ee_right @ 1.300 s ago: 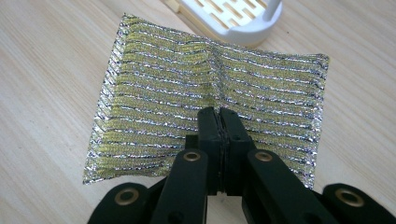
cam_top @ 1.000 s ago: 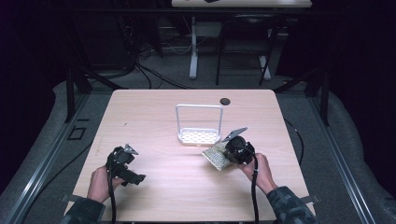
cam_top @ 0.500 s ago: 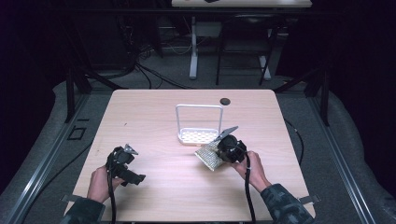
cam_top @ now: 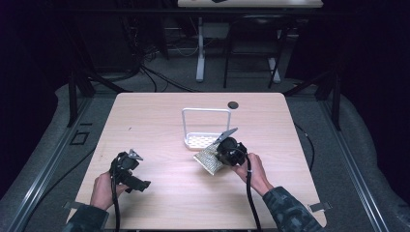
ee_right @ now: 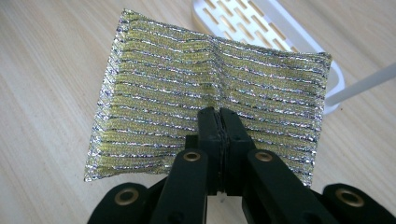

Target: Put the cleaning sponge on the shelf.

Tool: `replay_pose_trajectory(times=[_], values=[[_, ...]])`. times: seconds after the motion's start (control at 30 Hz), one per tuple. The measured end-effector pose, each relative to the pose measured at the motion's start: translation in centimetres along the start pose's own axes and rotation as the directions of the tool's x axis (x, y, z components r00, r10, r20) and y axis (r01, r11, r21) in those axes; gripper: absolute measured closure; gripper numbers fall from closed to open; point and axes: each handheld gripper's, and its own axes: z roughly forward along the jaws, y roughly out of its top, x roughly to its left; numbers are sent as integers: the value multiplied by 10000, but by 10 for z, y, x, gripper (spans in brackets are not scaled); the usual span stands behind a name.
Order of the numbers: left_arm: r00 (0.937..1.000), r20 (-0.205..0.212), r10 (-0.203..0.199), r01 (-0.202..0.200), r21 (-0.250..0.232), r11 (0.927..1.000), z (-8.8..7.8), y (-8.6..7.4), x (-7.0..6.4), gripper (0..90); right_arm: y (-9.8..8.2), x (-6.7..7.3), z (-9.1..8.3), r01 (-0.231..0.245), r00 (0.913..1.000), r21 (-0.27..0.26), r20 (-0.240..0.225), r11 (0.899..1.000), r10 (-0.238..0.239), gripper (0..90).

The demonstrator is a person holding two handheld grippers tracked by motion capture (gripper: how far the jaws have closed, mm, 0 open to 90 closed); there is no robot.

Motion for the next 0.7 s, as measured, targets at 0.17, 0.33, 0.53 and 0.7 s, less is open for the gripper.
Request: replay_pose_trajectory(times=[0.17, 0.33, 0.53, 0.7], values=[[10000, -13, 12, -12, -2, 10000, 0, 0, 0, 2, 6, 1, 5, 67, 10000, 21, -34, 10000, -66, 893], [10000, -18, 4, -4, 0, 10000, 0, 0, 0, 2, 15, 0, 8, 33, 10000, -152, -28, 9999, -34, 892], [10000, -14, 3, -3, -14, 10000, -1, 0, 1, 2, 23, -1, 12, 41, 10000, -272, 0, 9996, -41, 892], [10000, 3, -25, 25, -1, 10000, -1, -1, 1, 2, 33, -3, 17, -98, 9999, -419, 22, 9991, 99, 893]])
